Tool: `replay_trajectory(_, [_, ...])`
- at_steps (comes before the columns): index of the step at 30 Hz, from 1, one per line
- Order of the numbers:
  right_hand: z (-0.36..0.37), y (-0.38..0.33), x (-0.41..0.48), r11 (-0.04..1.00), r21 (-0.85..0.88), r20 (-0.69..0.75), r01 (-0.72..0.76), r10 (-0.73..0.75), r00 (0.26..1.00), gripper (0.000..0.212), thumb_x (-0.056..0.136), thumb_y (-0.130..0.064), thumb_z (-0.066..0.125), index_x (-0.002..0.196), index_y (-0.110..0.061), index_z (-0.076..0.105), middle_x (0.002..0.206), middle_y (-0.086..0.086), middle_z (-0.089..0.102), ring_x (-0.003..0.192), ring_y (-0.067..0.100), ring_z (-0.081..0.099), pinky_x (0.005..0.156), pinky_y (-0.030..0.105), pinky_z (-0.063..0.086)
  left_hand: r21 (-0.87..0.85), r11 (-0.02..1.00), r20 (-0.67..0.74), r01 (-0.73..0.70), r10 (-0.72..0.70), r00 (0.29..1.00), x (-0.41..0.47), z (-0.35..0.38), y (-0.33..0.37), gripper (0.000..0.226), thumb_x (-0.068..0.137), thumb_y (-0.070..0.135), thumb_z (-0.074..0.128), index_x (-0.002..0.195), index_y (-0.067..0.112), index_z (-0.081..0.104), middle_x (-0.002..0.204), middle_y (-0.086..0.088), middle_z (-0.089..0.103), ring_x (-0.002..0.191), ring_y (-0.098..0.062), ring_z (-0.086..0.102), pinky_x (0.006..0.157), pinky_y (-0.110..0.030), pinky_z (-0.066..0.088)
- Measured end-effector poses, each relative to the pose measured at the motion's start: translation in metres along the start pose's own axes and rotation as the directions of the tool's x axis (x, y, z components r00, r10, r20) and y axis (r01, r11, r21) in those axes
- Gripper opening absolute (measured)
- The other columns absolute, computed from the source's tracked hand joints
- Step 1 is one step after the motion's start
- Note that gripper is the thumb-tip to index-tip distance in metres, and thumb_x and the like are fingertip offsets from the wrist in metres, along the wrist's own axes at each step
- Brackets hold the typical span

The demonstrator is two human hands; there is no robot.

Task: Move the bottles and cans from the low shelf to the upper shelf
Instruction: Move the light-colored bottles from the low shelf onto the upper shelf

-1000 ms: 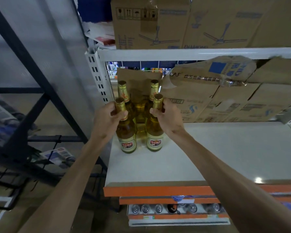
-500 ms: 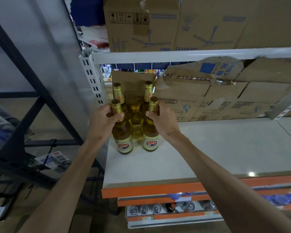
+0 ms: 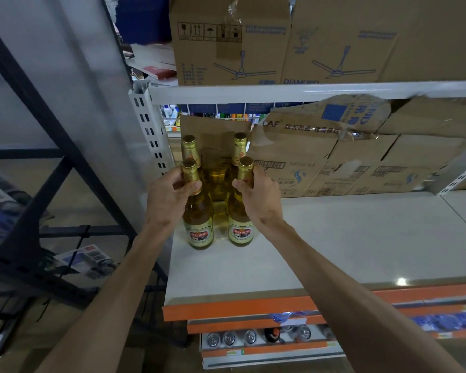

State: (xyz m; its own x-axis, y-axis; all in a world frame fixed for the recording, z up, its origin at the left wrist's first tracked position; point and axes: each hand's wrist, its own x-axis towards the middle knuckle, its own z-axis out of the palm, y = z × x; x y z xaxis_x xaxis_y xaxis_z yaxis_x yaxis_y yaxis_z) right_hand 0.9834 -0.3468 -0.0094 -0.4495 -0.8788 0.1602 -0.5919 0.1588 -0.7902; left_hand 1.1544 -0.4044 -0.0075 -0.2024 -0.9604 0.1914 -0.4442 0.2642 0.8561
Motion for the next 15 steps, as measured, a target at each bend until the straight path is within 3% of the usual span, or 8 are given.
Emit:
replay_trajectory(3, [0.001, 0.001, 0.001, 1.0, 0.012, 0.0, 0.007, -0.007, 1.0, 0.017, 0.092, -0.028, 0.063, 0.095, -0.02, 0.049, 0.08, -0.008, 0.058, 0.084, 0.022, 0.06, 0.087, 0.052, 0.051, 0.002, 1.0, -0.004, -0.004, 0.004, 1.0, 0.003, 0.002, 0.003, 0.022, 0.09, 0.025, 0.069, 0.109, 0.015, 0.069, 0.109, 0.007, 0.068, 0.1, -0.008, 0.062, 0.088, -0.024, 0.049])
replay_trajectory(6, [0.001, 0.002, 0.002, 1.0, 0.003, -0.011, 0.011, -0.011, 1.0, 0.017, 0.092, -0.027, 0.064, 0.095, -0.019, 0.05, 0.08, -0.007, 0.059, 0.082, 0.021, 0.059, 0.085, 0.05, 0.052, 0.077, 0.996, 0.013, -0.053, 0.052, 0.999, 0.008, 0.002, 0.006, 0.017, 0.089, 0.024, 0.07, 0.101, 0.012, 0.068, 0.098, 0.008, 0.066, 0.084, 0.002, 0.06, 0.072, -0.012, 0.043])
replay_trajectory(10, [0.004, -0.001, 0.003, 1.0, 0.0, -0.023, 0.007, -0.007, 1.0, 0.017, 0.092, -0.027, 0.064, 0.097, -0.018, 0.051, 0.082, -0.009, 0.058, 0.084, 0.02, 0.059, 0.086, 0.049, 0.051, 0.127, 0.987, 0.038, -0.097, 0.093, 0.995, 0.013, -0.002, 0.003, 0.021, 0.088, 0.025, 0.071, 0.102, 0.009, 0.068, 0.098, 0.004, 0.065, 0.089, -0.011, 0.062, 0.072, -0.014, 0.044])
replay_trajectory(15, [0.007, -0.006, 0.006, 0.999, 0.008, 0.013, 0.037, -0.037, 0.999, 0.021, 0.092, -0.027, 0.064, 0.104, -0.013, 0.053, 0.084, -0.004, 0.062, 0.084, 0.021, 0.06, 0.083, 0.047, 0.052, 0.111, 0.986, 0.051, -0.122, 0.117, 0.992, 0.011, -0.005, 0.002, 0.019, 0.089, 0.023, 0.07, 0.102, 0.011, 0.068, 0.098, 0.006, 0.065, 0.084, -0.003, 0.059, 0.069, -0.009, 0.039])
